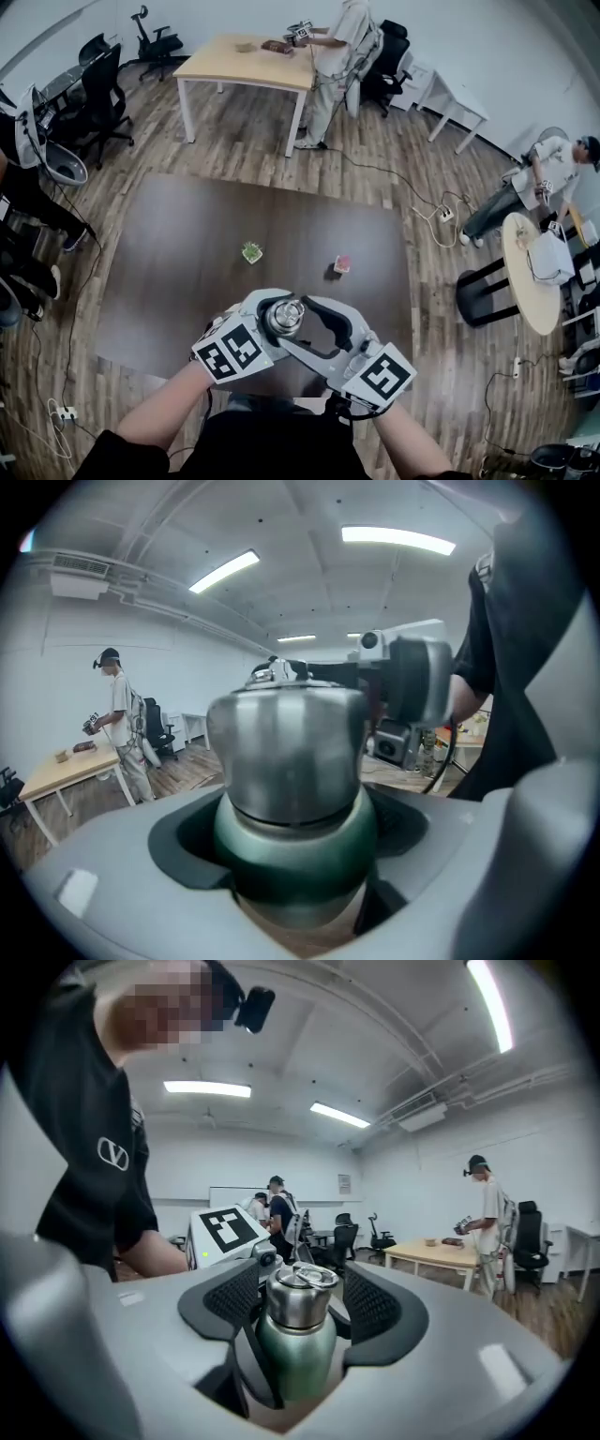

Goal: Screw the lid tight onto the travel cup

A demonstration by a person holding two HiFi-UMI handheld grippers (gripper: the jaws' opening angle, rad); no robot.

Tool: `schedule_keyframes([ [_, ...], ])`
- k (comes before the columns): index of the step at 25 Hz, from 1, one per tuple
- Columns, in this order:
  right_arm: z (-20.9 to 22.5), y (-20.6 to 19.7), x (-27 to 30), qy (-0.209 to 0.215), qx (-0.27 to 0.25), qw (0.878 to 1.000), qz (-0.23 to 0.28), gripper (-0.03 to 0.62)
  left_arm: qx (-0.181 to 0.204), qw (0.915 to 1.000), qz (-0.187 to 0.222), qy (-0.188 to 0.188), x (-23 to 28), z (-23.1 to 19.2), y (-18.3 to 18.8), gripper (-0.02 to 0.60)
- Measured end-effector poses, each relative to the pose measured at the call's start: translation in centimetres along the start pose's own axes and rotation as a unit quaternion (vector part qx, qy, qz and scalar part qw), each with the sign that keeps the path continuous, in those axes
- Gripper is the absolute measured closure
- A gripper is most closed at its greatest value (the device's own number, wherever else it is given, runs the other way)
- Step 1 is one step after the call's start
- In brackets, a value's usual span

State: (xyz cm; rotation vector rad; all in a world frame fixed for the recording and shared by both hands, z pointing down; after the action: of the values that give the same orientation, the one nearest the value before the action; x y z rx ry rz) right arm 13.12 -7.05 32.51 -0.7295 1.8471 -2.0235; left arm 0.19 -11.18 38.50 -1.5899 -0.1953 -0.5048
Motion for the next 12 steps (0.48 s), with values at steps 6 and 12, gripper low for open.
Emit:
schedule_keyframes([
  [6, 2.3, 1.0, -0.3, 0.191, -0.062, 0.977, -0.067, 0.307, 0.033, 0.9979, 0.003, -0.055, 0.1, 0.9, 0.7, 0.193],
  [12, 2.7, 0.8, 0.9, 0.196, -0.052, 0.977, -0.059, 0.341, 0.028, 0.9986, 0.005, -0.045, 0.4, 1.0, 0.8, 0.193],
])
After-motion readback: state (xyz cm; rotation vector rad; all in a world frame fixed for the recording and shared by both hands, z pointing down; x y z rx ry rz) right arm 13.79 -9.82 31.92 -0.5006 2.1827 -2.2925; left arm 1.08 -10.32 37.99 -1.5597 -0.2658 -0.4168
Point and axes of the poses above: the fingertips, and each gripper's own axes: x forward along the fingers, z to its right, y out of its top, the point moved 10 cm from there along -x, backward along the fingers, and after that the axes turned 2 degrees about -y, right-handed, at the moved point
